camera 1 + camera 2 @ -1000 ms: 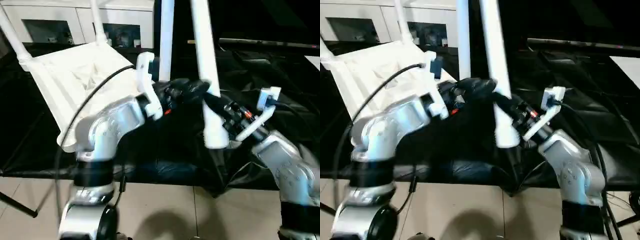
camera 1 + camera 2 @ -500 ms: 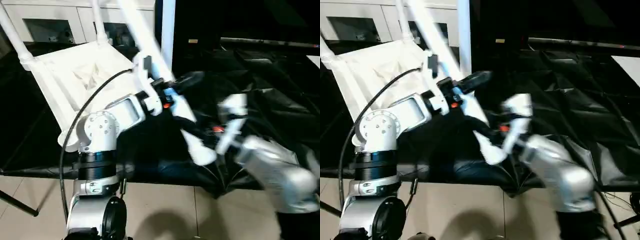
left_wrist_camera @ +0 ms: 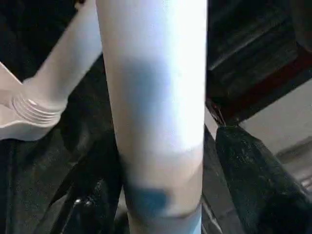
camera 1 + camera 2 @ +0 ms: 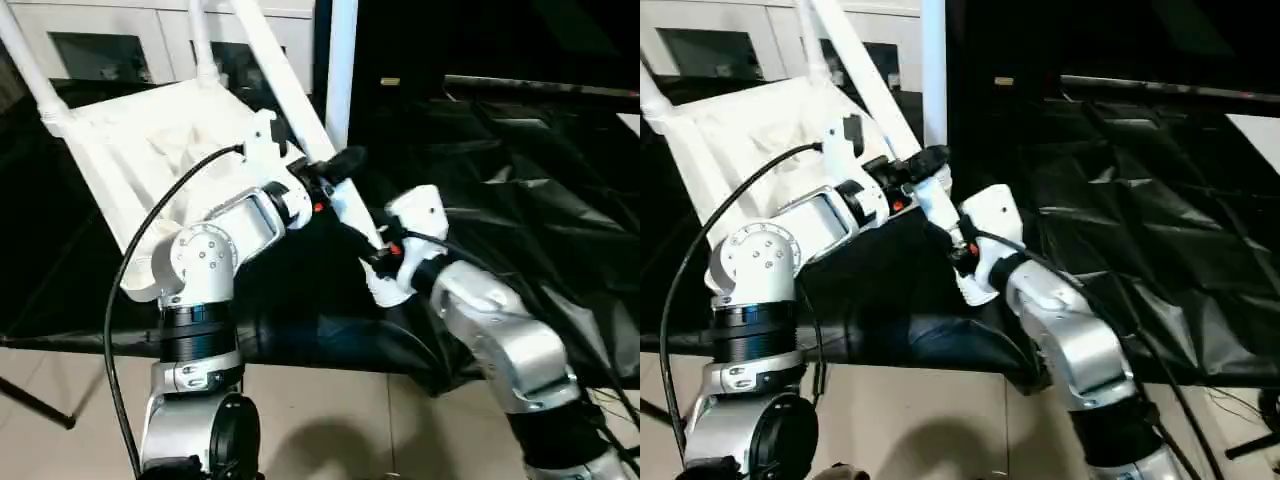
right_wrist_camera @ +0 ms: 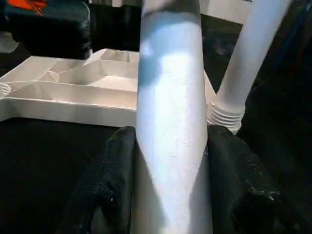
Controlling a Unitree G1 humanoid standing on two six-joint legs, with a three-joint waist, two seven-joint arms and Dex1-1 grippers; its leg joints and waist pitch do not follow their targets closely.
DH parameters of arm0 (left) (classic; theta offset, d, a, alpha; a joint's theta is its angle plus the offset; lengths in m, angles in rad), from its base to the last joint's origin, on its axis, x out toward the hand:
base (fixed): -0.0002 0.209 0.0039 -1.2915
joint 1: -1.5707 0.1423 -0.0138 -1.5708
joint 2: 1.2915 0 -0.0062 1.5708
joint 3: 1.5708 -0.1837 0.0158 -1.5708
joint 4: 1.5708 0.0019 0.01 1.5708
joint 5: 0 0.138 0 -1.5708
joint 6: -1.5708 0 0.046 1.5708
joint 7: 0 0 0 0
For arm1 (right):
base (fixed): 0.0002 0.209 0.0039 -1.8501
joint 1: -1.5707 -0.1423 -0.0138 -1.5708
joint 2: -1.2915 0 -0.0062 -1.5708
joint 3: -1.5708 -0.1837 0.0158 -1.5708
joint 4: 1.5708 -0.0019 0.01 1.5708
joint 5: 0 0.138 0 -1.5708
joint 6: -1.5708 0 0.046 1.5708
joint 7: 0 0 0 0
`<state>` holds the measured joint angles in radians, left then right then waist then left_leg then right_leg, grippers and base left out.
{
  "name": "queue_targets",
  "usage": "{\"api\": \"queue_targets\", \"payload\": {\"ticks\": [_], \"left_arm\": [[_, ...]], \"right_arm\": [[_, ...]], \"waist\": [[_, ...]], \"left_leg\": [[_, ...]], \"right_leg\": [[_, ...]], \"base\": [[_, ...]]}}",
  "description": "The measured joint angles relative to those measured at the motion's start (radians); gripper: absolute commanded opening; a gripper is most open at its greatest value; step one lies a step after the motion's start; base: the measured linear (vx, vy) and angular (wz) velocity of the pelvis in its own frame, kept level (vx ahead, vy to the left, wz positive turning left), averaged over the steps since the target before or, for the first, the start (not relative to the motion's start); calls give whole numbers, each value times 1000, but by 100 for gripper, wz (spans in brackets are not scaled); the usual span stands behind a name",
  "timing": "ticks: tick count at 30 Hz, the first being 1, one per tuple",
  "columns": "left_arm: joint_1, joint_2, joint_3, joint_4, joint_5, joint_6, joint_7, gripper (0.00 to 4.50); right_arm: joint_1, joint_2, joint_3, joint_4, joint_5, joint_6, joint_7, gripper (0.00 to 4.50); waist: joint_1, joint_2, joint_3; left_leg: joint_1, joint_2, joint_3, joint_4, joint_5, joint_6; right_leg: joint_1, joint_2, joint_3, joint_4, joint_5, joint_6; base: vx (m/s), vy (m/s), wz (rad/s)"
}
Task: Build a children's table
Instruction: Pick table leg
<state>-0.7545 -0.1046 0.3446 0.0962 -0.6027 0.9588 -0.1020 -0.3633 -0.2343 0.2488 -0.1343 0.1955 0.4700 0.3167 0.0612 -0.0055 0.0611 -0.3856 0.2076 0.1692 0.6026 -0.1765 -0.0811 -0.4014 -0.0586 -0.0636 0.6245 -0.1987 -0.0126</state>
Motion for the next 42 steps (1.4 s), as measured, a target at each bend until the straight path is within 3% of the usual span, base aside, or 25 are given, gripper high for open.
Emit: {"api": "queue_targets", "payload": {"ticks": [10, 15, 18, 23, 26, 29, 34, 41, 42], "left_arm": [[-1, -10, 11, -1, -22, -15, 11, 201], [-2, -9, 12, -1, -30, -14, 18, 183], [-2, -2, 11, -1, -31, -13, 18, 183], [-3, 42, -15, -1, -37, -1, -42, 182], [-5, 122, -73, 0, -58, 22, -162, 181], [-5, 178, -109, -5, -73, 51, -262, 181], [-10, 213, -157, -22, -118, 98, -367, 181], [-45, 221, -147, -24, -178, 107, -417, 181], [-45, 221, -147, -24, -183, 108, -420, 181]], "right_arm": [[-23, 15, -1, 20, -30, -34, 9, 181], [-24, 16, -7, 20, -27, -32, 19, 181], [-24, 22, -21, 20, -5, -22, 35, 253], [-36, 37, -111, 11, 149, 70, 106, 277], [-85, -28, -214, -2, 336, 223, 212, 280], [-110, -108, -303, -1, 436, 332, 296, 280], [-110, -146, -319, 21, 533, 465, 382, 280], [-111, -178, -292, 20, 581, 575, 411, 280], [-111, -178, -284, 20, 581, 584, 411, 262]], "waist": [[2, -1, 0], [0, -1, 0], [0, -1, 0], [1, -1, 0], [5, -1, 0], [10, -1, -1], [19, -2, -1], [29, -2, 0], [29, -2, 0]], "left_leg": [[0, 0, 0, 0, 1, 1], [0, 0, 0, 0, 1, 1], [0, 0, 0, 1, 1, 1], [0, 0, 0, 1, 2, 2], [1, 0, 0, 2, 2, 2], [2, 0, 0, 2, 2, 2], [2, 0, 0, 2, 5, 6], [2, 0, 1, 2, 5, 5], [2, 0, 1, 3, 6, 5]], "right_leg": [[0, 0, 0, 0, 0, 1], [0, 0, 0, 1, 1, 0], [0, 0, 0, 1, 1, 0], [0, 0, 0, 2, 1, 0], [0, 0, 0, 2, 1, 0], [1, 0, 0, 3, 1, 0], [1, 0, 0, 4, 2, 0], [1, -1, 0, 5, 2, 0], [1, -1, 0, 5, 3, 0]], "base": [[0, 0, 0], [0, 0, 0], [0, 0, 0], [0, 0, 0], [0, 0, 0], [0, 0, 0], [0, 0, 0], [0, 0, 0], [0, 0, 0]]}}
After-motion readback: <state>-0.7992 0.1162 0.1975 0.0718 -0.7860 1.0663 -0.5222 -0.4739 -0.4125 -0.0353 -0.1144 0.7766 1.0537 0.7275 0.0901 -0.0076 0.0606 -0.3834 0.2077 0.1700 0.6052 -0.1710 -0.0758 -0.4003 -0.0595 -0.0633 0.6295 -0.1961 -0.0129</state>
